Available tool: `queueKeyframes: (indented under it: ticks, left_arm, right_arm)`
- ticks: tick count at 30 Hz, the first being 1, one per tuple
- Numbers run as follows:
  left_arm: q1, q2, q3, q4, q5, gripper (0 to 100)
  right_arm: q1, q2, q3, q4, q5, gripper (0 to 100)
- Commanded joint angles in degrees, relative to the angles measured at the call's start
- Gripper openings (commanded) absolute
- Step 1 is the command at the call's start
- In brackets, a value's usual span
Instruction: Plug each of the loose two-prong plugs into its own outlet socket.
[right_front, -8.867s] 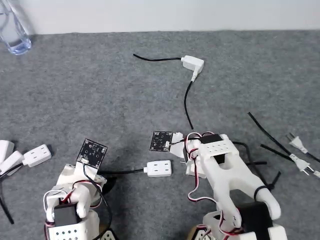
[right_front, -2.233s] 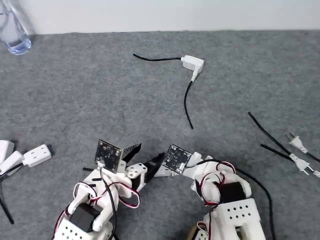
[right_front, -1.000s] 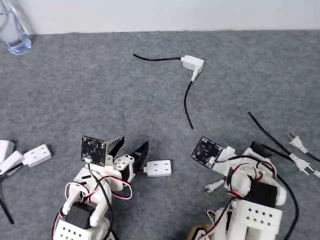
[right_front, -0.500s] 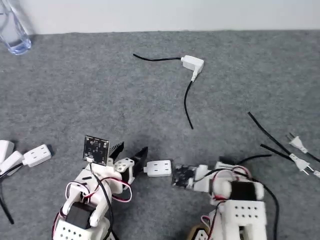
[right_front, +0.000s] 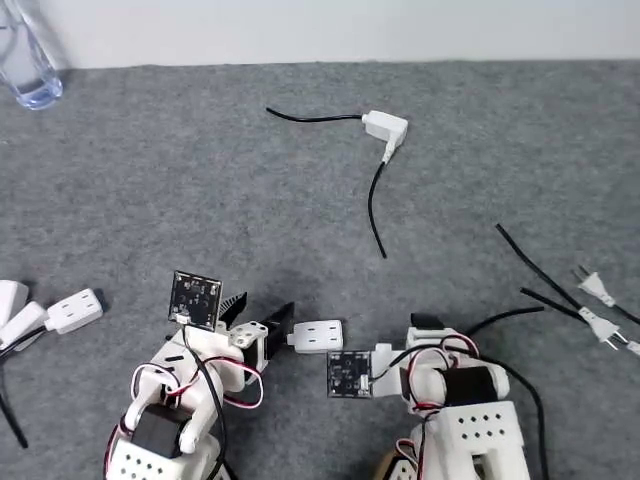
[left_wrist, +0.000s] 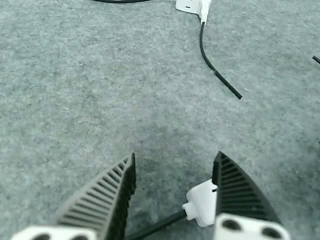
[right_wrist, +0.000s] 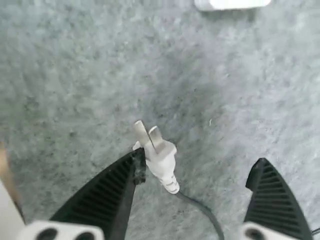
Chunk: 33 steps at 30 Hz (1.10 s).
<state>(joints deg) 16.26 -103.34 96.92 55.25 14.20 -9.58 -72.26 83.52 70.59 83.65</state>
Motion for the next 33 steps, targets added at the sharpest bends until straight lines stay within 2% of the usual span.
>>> queueKeyframes:
  ticks: [1, 5, 15, 20, 27, 31, 33]
  left_arm:
    - [-0.4, -0.9, -0.5, 0.1, -0.2, 24]
    - [-0.4, -0.9, -0.5, 0.1, -0.2, 24]
    - [0.1, -0.9, -0.5, 0.1, -0.2, 24]
    - [0.1, -0.9, -0.5, 0.1, -0.2, 24]
    - [-0.1, -0.9, -0.5, 0.3, -0.2, 24]
    - [-0.2, -0.9, -0.5, 0.3, -0.2, 24]
    - [-0.2, -0.9, -0.5, 0.3, -0.2, 24]
  right_arm:
    - [1.8, 0.6, 1.9, -0.8, 2.0, 30.7]
    - [4.8, 0.6, 2.0, -4.7, 5.3, 30.7]
    - [4.6, 0.5, 1.1, -14.0, 5.3, 30.7]
    - [1.0, 0.9, -1.0, -14.8, 0.3, 30.6]
    - [-1.3, 0.6, -0.9, -8.2, -4.3, 30.6]
    - [1.2, 1.0, -1.3, -2.9, -3.6, 30.6]
    - [1.5, 1.1, -3.1, 3.7, 0.1, 30.6]
